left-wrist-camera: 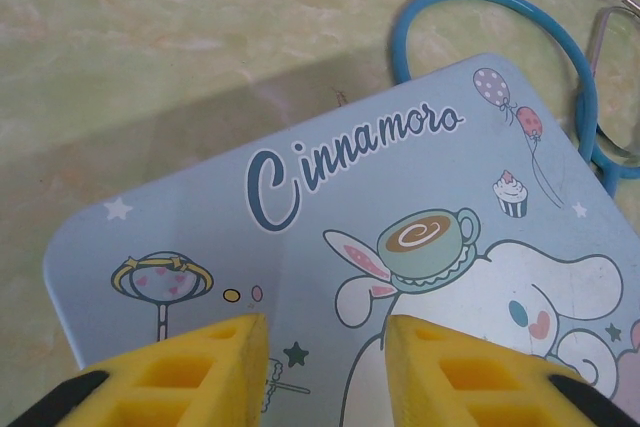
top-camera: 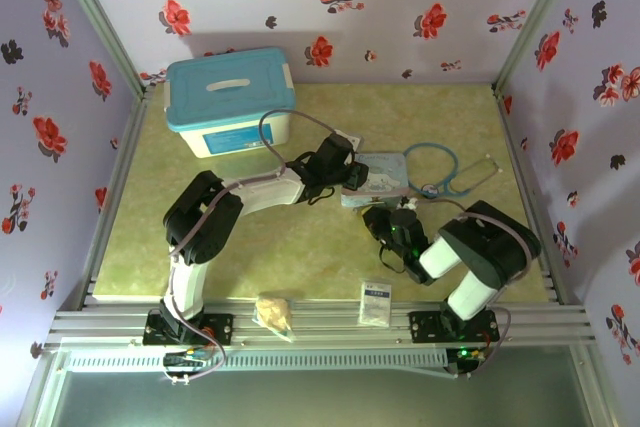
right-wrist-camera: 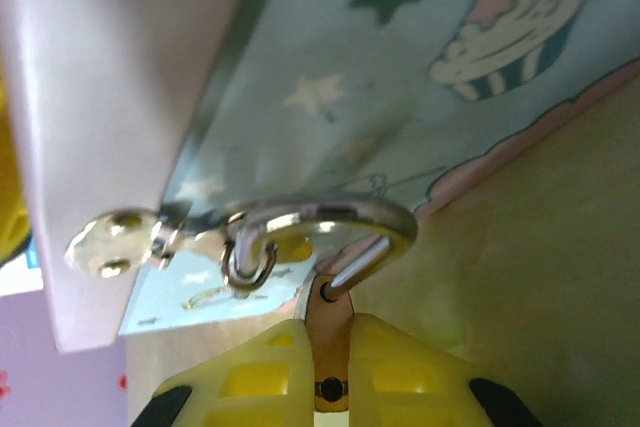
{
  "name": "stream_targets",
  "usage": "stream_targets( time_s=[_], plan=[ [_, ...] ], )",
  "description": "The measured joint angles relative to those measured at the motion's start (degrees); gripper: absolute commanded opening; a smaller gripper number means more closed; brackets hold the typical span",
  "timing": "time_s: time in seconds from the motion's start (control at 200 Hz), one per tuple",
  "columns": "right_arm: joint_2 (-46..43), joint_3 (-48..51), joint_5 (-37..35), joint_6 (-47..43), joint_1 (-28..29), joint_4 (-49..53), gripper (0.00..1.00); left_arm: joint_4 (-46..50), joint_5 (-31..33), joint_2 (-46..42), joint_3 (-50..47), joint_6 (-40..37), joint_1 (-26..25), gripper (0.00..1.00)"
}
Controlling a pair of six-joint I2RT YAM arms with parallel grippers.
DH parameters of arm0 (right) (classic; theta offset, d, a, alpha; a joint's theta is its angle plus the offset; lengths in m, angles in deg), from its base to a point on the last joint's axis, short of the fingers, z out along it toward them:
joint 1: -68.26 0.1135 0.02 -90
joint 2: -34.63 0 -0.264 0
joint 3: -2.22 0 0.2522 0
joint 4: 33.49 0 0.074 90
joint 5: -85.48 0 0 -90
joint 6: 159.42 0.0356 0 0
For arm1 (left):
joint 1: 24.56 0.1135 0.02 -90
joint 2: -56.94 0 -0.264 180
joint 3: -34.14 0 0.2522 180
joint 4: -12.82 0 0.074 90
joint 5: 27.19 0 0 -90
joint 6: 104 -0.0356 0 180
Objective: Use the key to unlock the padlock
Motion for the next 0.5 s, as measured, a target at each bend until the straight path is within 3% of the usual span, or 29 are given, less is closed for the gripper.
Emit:
stream_targets(
  time_s=[0.155, 0.5],
  plan=[
    [5.2, 1.1, -1.9, 4.0, 0.5, -8.9, 0.00, 0.0, 0.0, 0.0, 0.0, 0.0, 0.3, 0.35],
    [4.2, 3.4, -3.8, 5.0, -1.5, -10.8, 0.00, -0.1, -0.7, 0.0, -0.2, -0.1, 1.2, 0.34]
  ],
)
